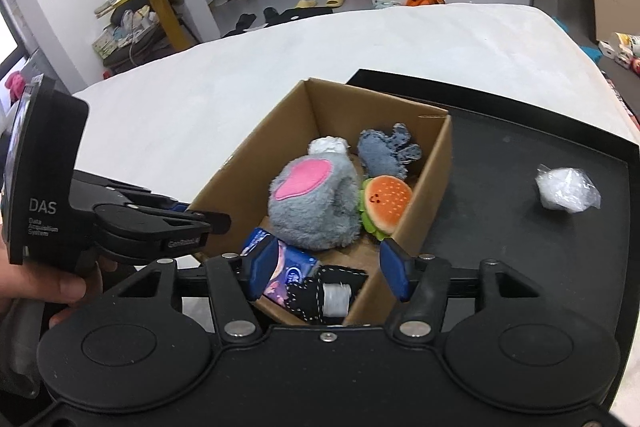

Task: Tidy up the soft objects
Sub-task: 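Carry the black felt patch with the right gripper and release it into the box, then move the right gripper to the clear plastic bag and grasp it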

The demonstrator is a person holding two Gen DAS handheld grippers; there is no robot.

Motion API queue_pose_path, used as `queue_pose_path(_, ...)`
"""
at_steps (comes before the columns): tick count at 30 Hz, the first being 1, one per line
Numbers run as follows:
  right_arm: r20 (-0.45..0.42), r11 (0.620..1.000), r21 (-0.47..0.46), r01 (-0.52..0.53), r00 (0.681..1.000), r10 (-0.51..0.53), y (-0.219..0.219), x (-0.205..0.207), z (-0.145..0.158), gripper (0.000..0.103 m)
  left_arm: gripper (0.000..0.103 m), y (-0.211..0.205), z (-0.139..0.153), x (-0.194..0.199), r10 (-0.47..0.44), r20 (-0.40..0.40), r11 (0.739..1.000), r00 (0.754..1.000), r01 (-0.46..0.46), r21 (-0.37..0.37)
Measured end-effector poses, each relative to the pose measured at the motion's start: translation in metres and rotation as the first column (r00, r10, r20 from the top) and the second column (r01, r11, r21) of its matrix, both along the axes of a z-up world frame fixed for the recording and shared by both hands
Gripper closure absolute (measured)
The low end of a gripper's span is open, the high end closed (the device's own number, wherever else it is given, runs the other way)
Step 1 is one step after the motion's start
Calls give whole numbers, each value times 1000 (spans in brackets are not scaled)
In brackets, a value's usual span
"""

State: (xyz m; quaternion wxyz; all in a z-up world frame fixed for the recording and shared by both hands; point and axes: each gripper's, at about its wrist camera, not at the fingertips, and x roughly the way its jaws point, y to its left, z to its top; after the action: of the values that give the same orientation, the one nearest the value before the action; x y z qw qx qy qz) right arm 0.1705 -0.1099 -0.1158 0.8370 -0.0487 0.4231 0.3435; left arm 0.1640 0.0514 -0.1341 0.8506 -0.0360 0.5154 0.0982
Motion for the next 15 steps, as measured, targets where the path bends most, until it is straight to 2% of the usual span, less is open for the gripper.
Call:
queue_pose_path(8,-3,999,-18,36,999,-36,-18,10,-3,47,93,-1,2,0,-3,-3,1000,1000,3,11)
queue_pose_path(15,10,995,-71,74,997,-74,-37,29,-6,47,89,-9,6,4,-16,-9,999,1000,17,39)
